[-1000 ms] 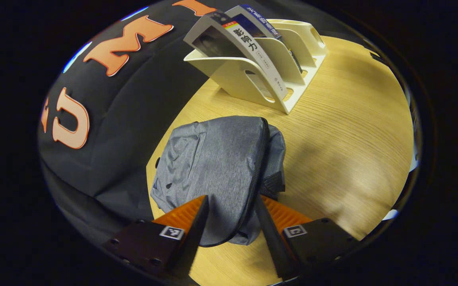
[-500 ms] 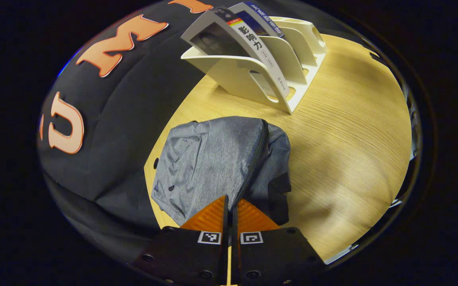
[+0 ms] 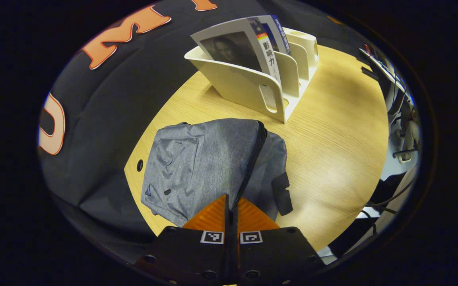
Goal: Open the schoolbag, grab two books from the bookshelf and put them into the schoolbag.
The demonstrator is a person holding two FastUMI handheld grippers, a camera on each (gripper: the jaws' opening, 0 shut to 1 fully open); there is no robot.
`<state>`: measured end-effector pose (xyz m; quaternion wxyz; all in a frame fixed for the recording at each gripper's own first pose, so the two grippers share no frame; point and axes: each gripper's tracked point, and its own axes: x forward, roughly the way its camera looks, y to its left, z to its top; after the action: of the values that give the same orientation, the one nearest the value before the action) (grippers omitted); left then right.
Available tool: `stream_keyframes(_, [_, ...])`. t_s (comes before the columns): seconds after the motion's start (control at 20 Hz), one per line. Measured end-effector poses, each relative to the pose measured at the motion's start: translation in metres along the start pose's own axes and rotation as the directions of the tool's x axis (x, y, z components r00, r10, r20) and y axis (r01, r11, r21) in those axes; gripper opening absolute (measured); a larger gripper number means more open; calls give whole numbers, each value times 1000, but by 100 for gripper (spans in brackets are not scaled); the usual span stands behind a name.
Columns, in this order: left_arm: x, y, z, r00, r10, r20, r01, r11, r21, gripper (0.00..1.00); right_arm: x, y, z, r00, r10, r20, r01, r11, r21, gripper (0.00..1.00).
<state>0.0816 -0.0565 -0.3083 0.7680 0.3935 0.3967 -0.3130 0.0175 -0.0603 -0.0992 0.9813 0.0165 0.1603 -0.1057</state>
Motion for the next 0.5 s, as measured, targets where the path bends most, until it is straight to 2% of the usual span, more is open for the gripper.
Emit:
stream_keyframes(0.15, [-22, 29, 10, 998, -46, 31, 46, 999, 2, 1, -9, 14, -2, 1000, -26, 17, 26, 1000, 1, 98])
stream_keyframes(0.35, [-42, 88, 30, 997, 37, 71, -37, 999, 10, 1, -17, 33, 4, 1000, -8, 26, 9, 1000, -22, 98])
stream_keyframes(0.5, [-56, 130, 46, 990, 95, 102, -90, 995, -54, 0, -21, 40, 12, 999, 9, 39, -8, 999, -42, 98])
